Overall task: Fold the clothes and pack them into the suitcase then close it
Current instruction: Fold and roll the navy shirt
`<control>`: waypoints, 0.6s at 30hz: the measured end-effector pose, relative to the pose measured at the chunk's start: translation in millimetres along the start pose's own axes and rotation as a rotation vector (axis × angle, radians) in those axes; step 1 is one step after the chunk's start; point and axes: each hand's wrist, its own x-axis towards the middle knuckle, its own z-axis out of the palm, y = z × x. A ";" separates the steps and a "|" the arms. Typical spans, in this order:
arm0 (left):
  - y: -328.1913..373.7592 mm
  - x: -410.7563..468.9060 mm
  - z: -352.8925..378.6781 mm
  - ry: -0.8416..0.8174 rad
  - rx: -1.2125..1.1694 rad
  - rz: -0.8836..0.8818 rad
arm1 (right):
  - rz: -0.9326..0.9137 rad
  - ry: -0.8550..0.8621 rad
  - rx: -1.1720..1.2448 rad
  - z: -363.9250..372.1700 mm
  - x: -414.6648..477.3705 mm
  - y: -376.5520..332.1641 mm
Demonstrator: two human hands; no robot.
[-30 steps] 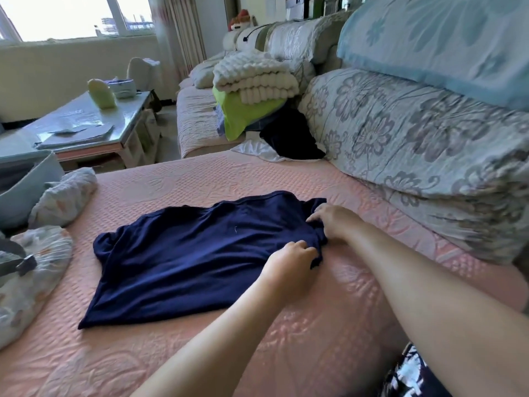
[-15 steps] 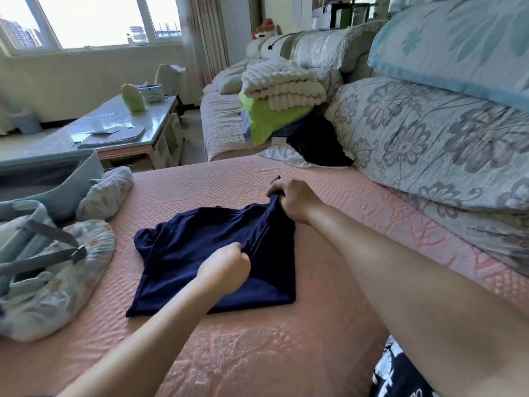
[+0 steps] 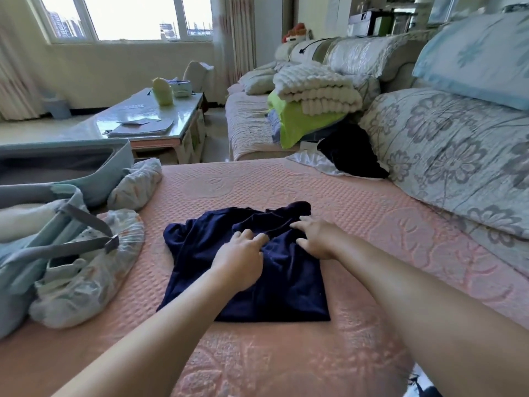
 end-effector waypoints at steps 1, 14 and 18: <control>-0.3 5.9 5.1 -0.042 0.073 0.058 | 0.012 -0.023 -0.015 5.5 0.6 2.9; -36.3 95.4 16.1 0.131 -0.081 -0.057 | 0.097 0.209 0.095 5.4 68.9 24.6; -32.6 118.3 27.2 0.104 -0.185 -0.131 | 0.081 0.296 0.154 7.0 87.2 30.3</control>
